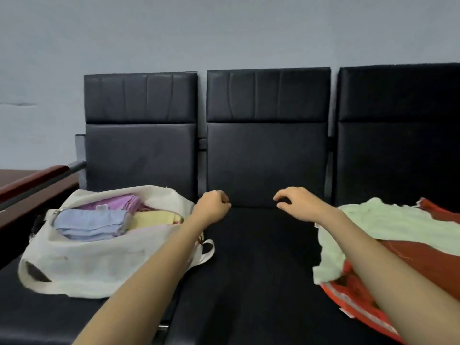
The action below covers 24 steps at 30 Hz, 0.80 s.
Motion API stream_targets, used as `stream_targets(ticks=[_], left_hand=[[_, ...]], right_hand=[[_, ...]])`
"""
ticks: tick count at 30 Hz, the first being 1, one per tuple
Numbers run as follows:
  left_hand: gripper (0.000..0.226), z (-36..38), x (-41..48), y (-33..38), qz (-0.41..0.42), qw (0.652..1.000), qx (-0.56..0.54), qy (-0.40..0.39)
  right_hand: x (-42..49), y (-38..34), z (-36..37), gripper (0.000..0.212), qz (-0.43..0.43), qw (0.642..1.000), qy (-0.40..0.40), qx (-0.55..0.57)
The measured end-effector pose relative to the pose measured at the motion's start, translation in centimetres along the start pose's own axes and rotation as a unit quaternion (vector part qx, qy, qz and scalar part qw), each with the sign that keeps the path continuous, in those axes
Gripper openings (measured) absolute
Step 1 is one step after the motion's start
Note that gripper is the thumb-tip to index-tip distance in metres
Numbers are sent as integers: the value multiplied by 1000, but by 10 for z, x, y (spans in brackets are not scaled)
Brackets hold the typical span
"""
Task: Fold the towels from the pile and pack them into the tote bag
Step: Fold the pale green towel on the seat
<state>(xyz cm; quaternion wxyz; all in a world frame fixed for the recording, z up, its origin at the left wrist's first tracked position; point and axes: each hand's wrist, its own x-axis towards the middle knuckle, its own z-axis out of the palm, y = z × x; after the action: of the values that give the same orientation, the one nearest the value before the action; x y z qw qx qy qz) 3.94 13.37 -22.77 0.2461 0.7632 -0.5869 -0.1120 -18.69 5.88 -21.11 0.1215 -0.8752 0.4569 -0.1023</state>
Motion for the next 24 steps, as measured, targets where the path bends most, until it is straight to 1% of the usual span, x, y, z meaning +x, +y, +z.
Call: stream_targets(ticks=[2,5,8,12,14,17,20,22,24], left_hand=[[26,30,2,49,42,997,-53,-39],[31,77,-1,115,99,983,-112,-107],[35,130,0,161,124,973,-117,-154],[39,200,5,191,129,965,-91,-211],[42,229,10,200,126,966,-76,-213],[46,262,28,206,101,975,-56,-190],[43,285,51,204,84,982,-6,-169],[39,296,64,197,72,984,27,-161],[32,302,74,189,68,983,58,-160]], right_hand=[[-31,50,-21,29,47,999,27,7],[-71,119,-38,26,123,991,57,14],[-103,178,-39,27,196,978,68,31],[-124,239,-22,34,271,960,56,38],[-121,263,-10,37,290,954,56,46],[-105,290,7,43,291,953,57,53],[-84,312,23,48,304,948,78,55],[-72,324,32,43,317,943,99,37],[-65,333,40,33,324,939,112,0]])
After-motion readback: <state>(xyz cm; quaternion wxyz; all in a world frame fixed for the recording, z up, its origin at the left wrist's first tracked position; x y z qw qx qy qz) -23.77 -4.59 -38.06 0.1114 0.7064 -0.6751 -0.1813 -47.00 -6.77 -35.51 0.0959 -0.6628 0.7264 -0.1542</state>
